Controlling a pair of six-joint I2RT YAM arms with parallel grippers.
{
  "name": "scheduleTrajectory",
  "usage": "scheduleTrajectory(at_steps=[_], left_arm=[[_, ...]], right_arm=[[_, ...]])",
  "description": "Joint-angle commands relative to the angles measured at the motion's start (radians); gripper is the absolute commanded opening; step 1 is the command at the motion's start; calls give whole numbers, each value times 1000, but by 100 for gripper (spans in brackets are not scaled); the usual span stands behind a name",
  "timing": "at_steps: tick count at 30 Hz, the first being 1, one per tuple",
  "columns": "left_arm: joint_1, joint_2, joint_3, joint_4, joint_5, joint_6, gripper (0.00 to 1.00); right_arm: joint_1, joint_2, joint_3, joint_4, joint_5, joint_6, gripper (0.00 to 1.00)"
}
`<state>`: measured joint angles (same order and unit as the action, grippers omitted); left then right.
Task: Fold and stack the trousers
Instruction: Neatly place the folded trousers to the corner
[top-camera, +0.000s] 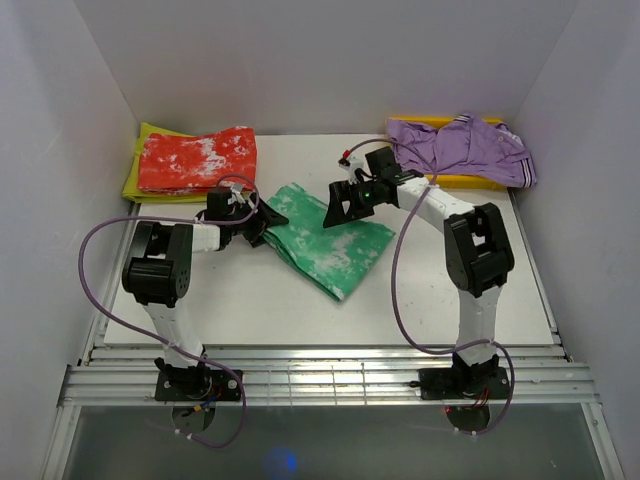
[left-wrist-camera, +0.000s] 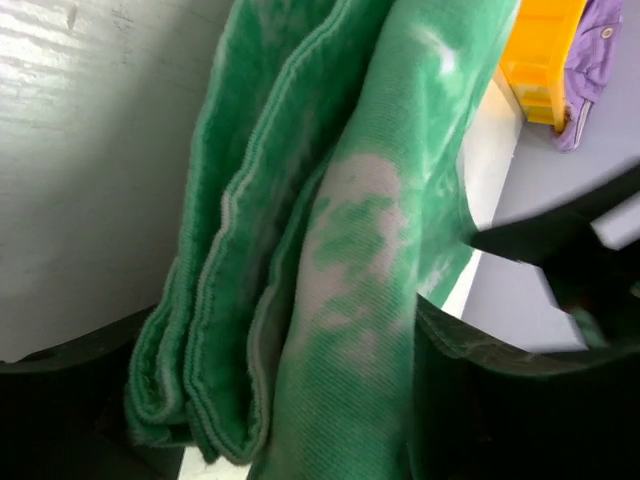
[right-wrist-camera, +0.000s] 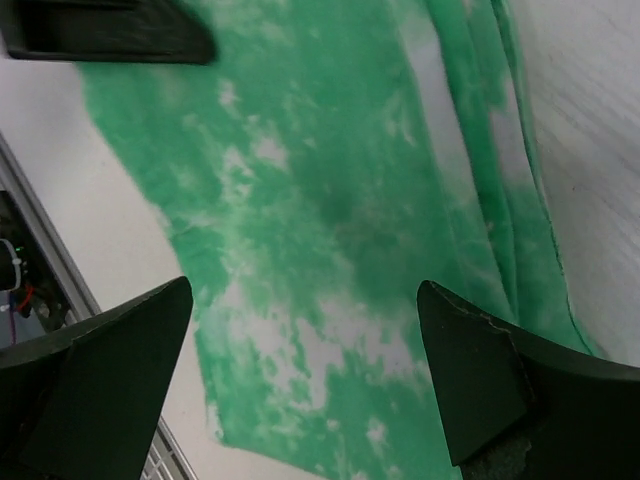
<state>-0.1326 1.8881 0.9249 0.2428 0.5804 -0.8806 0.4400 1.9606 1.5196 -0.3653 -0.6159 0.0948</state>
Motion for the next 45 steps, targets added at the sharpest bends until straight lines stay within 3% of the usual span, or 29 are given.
scheduleTrajectory(at_steps=[1, 5, 11, 14, 15, 18, 19, 22, 28, 34, 45], left_arm=[[13, -69, -20, 1, 36, -6, 82], [28, -83, -52, 1, 29, -35, 85], [54, -86, -83, 38, -11, -70, 83], [60, -80, -92, 59, -8, -98, 69], [62, -81, -95, 58, -8, -107, 56], [65, -92, -106, 65, -10, -107, 36], [67, -92, -107, 69, -13, -109, 23], [71, -80, -103, 85, -4, -98, 0], [45, -141, -15, 124, 91, 10, 0], [14, -178, 104, 99, 26, 92, 0], [21, -51, 460, 90, -79, 230, 0]], right_arm=[[22, 94, 85, 52, 60, 36, 98], [39, 182, 119, 60, 119, 66, 98], [51, 187, 82, 58, 144, 131, 99], [54, 176, 59, 58, 139, 146, 99], [54, 175, 56, 58, 136, 148, 99], [55, 170, 62, 63, 122, 151, 98], [55, 170, 65, 65, 117, 154, 98], [57, 172, 88, 63, 93, 151, 95], [25, 110, 146, 29, 41, 111, 90], [-87, -15, 142, -21, 25, 56, 90], [-188, -157, 30, -93, 58, -46, 90]])
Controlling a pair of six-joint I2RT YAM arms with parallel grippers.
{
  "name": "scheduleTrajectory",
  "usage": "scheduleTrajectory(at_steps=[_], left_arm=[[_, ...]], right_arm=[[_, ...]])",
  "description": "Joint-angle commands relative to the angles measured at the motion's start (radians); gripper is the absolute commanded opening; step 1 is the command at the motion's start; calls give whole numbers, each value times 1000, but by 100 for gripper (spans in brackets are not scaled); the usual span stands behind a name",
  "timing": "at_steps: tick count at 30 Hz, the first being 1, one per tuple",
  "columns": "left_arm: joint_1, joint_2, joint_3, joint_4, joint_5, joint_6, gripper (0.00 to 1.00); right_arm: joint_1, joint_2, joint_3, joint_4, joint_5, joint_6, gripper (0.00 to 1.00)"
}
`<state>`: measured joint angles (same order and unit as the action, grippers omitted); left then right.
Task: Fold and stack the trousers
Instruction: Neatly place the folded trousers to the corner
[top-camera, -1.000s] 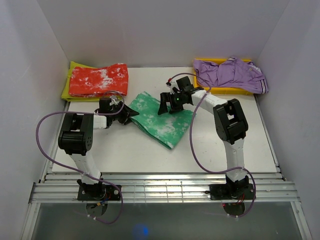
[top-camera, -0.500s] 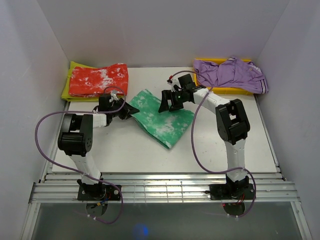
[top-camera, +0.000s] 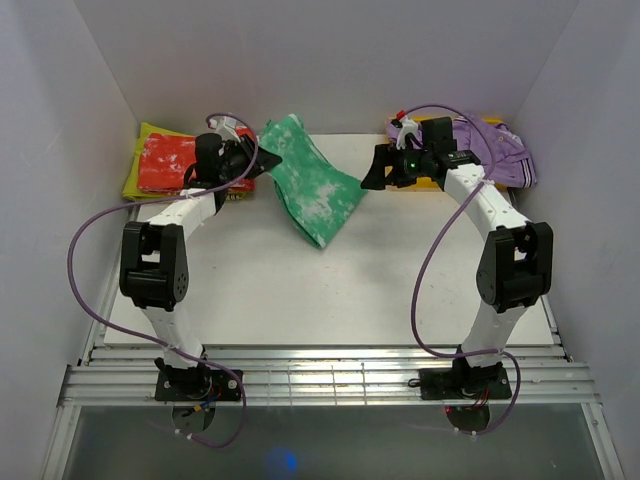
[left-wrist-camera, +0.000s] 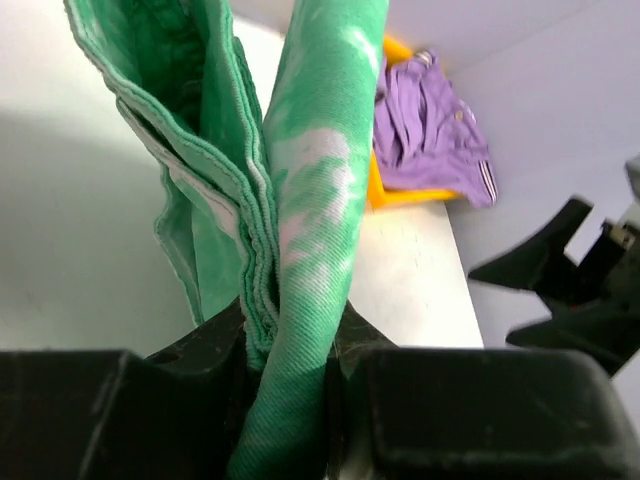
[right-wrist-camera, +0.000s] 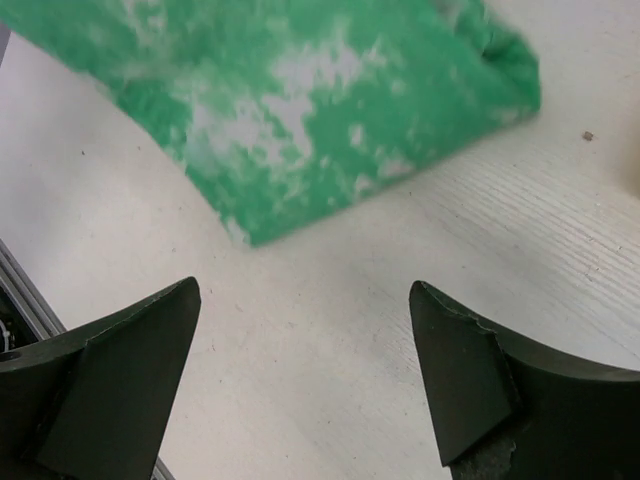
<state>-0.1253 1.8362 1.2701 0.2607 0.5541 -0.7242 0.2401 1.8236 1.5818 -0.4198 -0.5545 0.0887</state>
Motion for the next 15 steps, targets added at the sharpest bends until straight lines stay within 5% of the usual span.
scheduleTrajectory(at_steps=[1, 15], left_arm=[[15, 12, 142, 71, -62, 86, 0], [96, 170, 515, 69, -105, 126, 0]], right_arm=[[11, -20, -32, -39, -5, -41, 90], [11, -1, 1, -51, -8, -52, 90]])
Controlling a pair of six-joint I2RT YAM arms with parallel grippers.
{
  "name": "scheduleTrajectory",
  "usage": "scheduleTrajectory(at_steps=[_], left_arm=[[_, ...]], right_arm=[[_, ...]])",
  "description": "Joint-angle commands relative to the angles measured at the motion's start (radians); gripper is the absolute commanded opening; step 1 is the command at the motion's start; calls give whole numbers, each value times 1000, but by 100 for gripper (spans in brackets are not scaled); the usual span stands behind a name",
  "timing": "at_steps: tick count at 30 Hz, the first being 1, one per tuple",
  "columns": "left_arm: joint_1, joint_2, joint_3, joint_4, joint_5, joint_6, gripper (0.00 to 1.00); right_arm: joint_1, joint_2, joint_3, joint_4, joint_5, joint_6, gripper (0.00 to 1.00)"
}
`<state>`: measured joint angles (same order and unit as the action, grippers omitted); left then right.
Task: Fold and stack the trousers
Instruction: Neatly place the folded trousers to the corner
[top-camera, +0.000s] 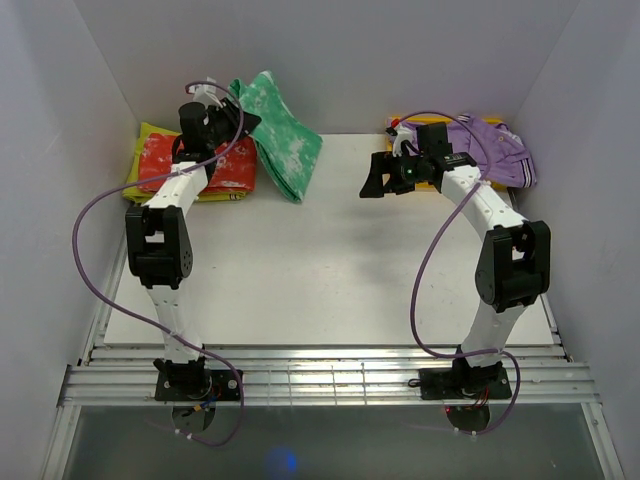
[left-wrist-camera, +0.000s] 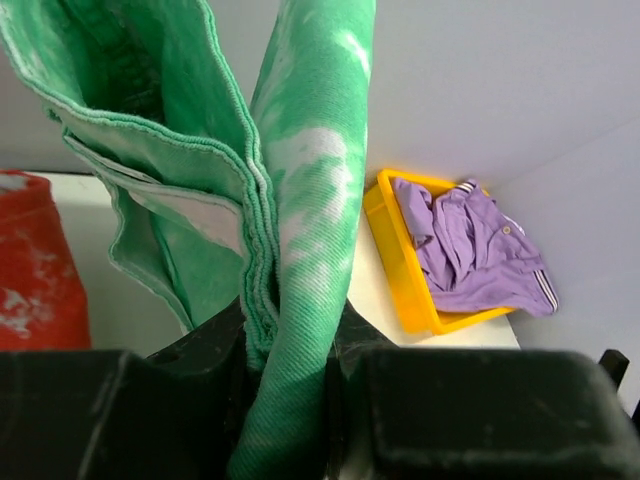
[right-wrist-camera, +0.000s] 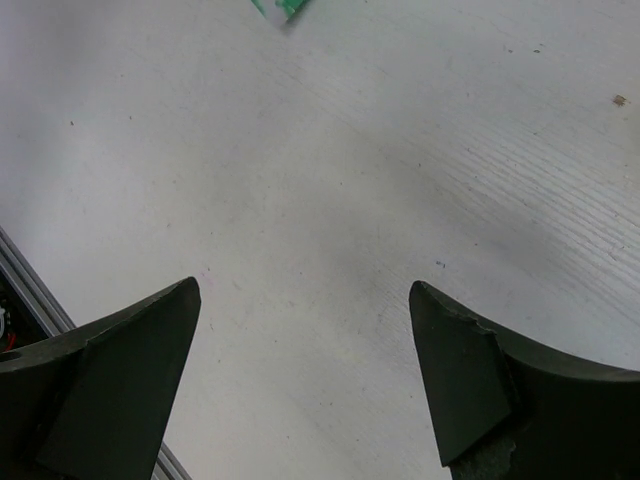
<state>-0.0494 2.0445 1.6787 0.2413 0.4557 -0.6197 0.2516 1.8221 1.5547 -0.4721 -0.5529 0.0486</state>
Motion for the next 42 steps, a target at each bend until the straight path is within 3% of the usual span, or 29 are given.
scheduleTrajectory(at_steps=[1, 7, 31, 37, 42], left_arm=[[31, -30, 124, 89, -3, 26, 0], [48, 6, 236, 78, 53, 20, 0], [155, 3, 357, 81, 113, -80, 0], [189, -29, 306, 84, 121, -116, 0], [230, -102, 141, 125, 123, -137, 0]], right_arm=[[2, 0, 30, 1, -10, -13, 90], [0, 9, 39, 0, -12, -15, 90], [2, 29, 51, 4, -27, 4, 90], [2, 39, 65, 3, -28, 7, 90], [2, 43, 56, 4, -33, 7, 90]])
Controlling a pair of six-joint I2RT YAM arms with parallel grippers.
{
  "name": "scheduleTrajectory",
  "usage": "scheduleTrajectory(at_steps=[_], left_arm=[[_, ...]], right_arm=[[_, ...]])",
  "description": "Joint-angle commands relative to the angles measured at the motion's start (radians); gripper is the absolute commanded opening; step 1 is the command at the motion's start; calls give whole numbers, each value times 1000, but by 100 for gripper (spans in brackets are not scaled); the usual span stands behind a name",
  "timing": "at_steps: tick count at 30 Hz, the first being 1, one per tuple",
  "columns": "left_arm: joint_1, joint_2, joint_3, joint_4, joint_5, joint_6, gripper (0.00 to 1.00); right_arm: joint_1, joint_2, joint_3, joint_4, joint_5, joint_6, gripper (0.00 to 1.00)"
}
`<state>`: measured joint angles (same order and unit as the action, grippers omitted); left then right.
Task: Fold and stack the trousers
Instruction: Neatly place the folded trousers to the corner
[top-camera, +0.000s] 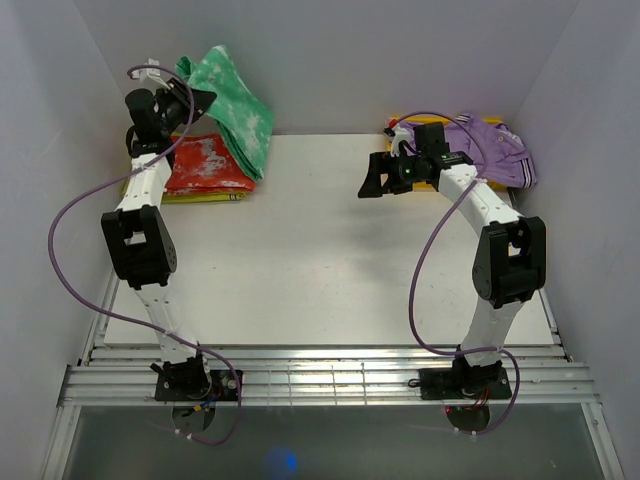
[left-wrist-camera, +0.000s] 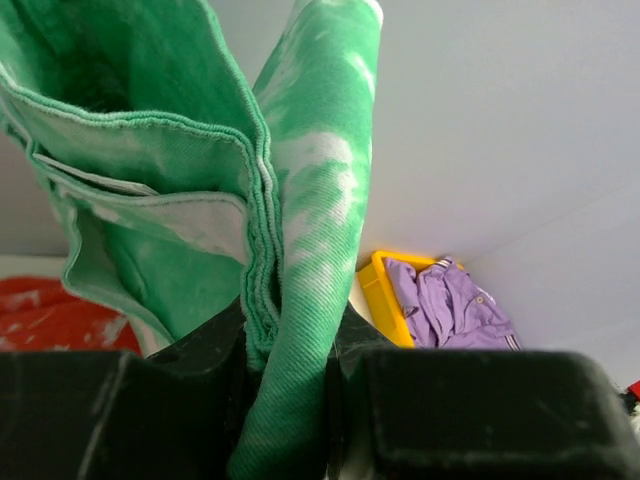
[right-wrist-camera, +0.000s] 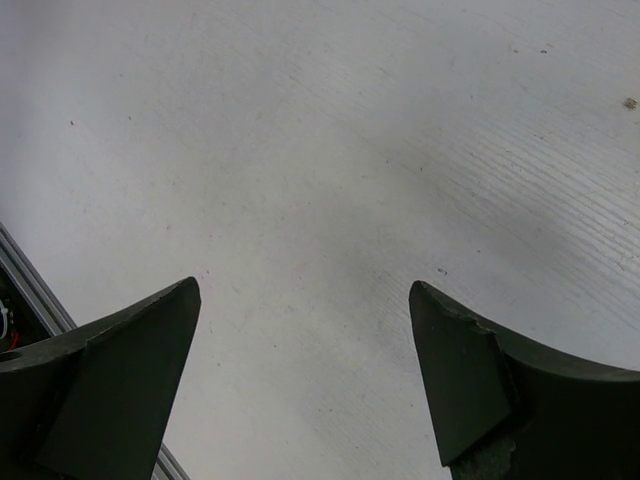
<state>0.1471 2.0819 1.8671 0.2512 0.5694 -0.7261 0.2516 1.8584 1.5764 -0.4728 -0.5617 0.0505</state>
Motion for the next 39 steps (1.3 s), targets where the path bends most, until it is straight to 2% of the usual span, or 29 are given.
scheduleTrajectory(at_steps=[1, 9, 16, 22, 27, 29, 33, 34, 36, 37, 39], left_arm=[[46, -151, -68, 118, 9, -27, 0], [152, -241, -279, 145, -25, -27, 0], [293, -250, -385, 157, -52, -50, 0], [368, -172, -393, 157, -49, -33, 0], [382, -56, -330, 123, -13, 2, 0], [381, -19, -330, 122, -9, 2, 4], [373, 12, -344, 80, -34, 25, 22], [373, 15, -344, 70, -45, 36, 42], [373, 20, -332, 31, -52, 56, 64], [373, 18, -316, 19, -60, 69, 80], [373, 12, -289, -65, -81, 85, 88]], right_arm=[[2, 7, 33, 5, -27, 5, 90], [2, 21, 45, 0, -35, 9, 90], [2, 22, 42, -9, -37, 3, 90], [3, 36, 60, -24, -43, 5, 90], [5, 47, 77, -39, -46, 2, 90], [6, 51, 82, -46, -44, -1, 90], [8, 55, 89, -52, -49, -1, 90], [9, 56, 92, -55, -50, -3, 90], [9, 56, 96, -59, -52, -5, 90], [9, 59, 97, -61, -52, -5, 90], [9, 61, 102, -66, -56, -8, 90]])
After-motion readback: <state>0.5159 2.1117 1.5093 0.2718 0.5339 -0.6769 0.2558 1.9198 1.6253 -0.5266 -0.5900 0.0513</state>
